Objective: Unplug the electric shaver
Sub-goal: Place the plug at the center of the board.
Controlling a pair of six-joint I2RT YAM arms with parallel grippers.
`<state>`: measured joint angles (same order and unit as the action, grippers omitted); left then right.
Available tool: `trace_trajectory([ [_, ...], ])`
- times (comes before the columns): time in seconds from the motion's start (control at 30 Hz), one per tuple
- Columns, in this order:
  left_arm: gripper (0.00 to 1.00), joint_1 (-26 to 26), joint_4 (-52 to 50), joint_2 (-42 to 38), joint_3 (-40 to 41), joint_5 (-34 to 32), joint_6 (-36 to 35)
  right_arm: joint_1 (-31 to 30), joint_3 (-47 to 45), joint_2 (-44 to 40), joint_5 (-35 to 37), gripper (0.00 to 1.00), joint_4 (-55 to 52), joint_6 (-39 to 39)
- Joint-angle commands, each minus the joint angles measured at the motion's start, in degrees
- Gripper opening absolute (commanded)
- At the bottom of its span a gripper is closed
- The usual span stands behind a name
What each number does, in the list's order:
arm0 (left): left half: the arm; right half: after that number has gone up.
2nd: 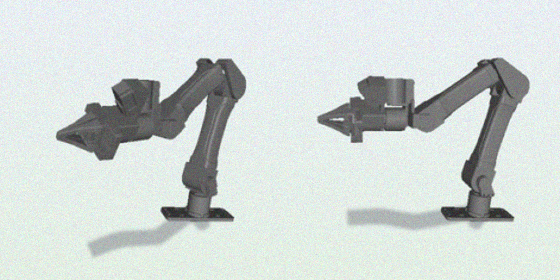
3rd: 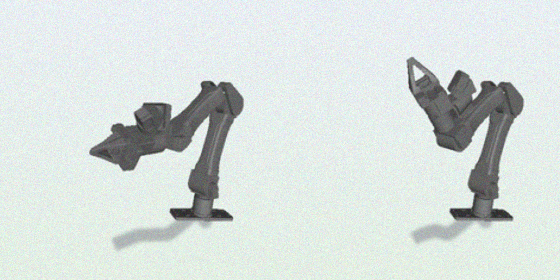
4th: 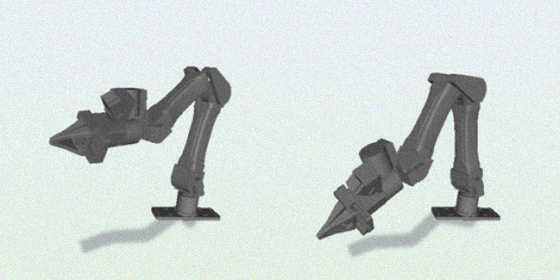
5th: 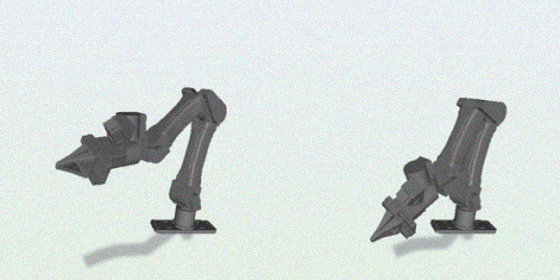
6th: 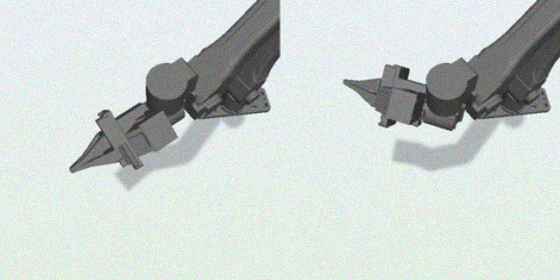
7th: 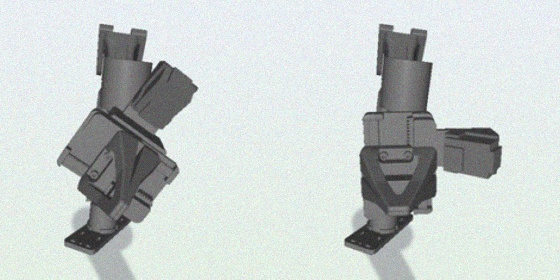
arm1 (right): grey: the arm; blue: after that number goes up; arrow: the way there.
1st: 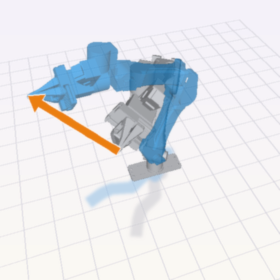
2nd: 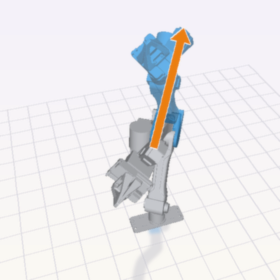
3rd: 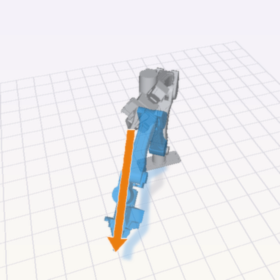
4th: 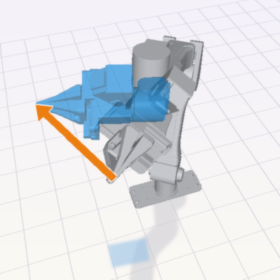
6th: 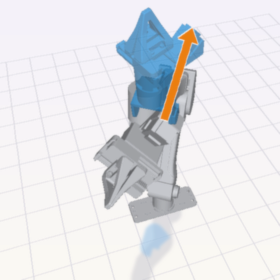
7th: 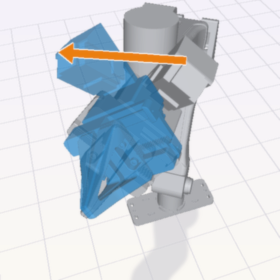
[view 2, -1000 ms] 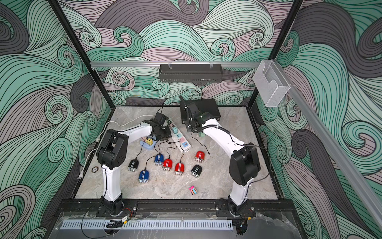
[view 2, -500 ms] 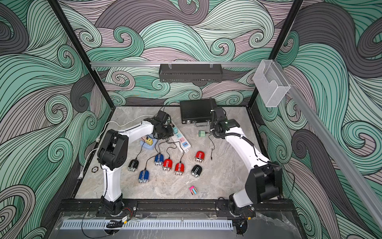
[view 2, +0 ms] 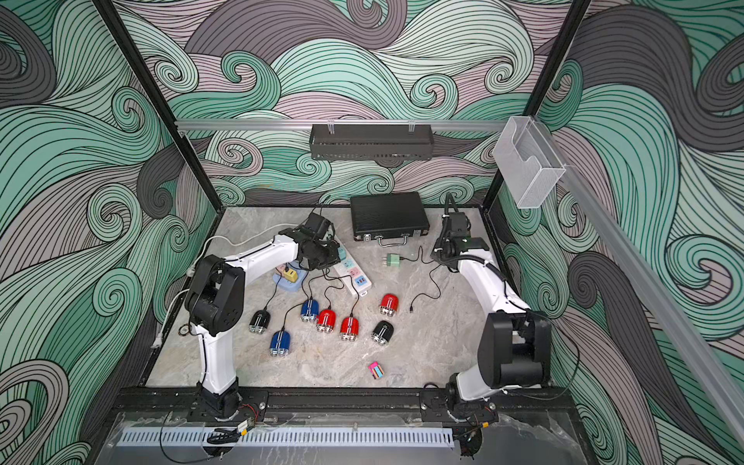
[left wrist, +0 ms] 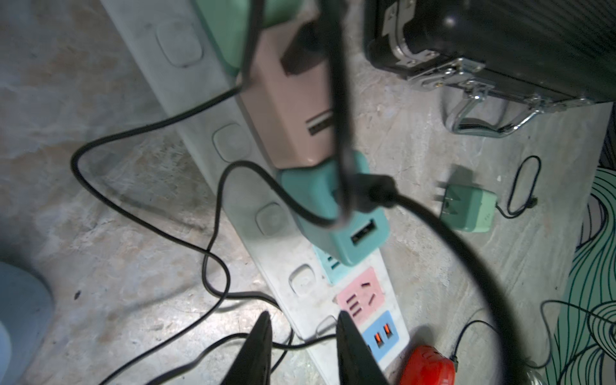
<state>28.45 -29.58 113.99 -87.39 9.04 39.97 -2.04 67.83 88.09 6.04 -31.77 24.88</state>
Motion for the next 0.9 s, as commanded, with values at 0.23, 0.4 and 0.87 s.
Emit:
trace_trajectory([
  [0.23,0.33,1.3,-0.5,-4.2,1.5,-0.1,-1.4,6.4,-9.1,6.9,-25.8,0.22,18.9,7.9],
  [0.4,0.33,1.6,-0.4,-4.1,1.8,-0.2,-1.6,6.4,-10.8,8.3,-31.4,0.22,23.4,9.1],
  [0.87,0.33,1.8,-0.6,-4.3,2.5,-0.6,-1.6,6.5,-10.3,16.5,-38.9,0.21,28.8,11.3],
])
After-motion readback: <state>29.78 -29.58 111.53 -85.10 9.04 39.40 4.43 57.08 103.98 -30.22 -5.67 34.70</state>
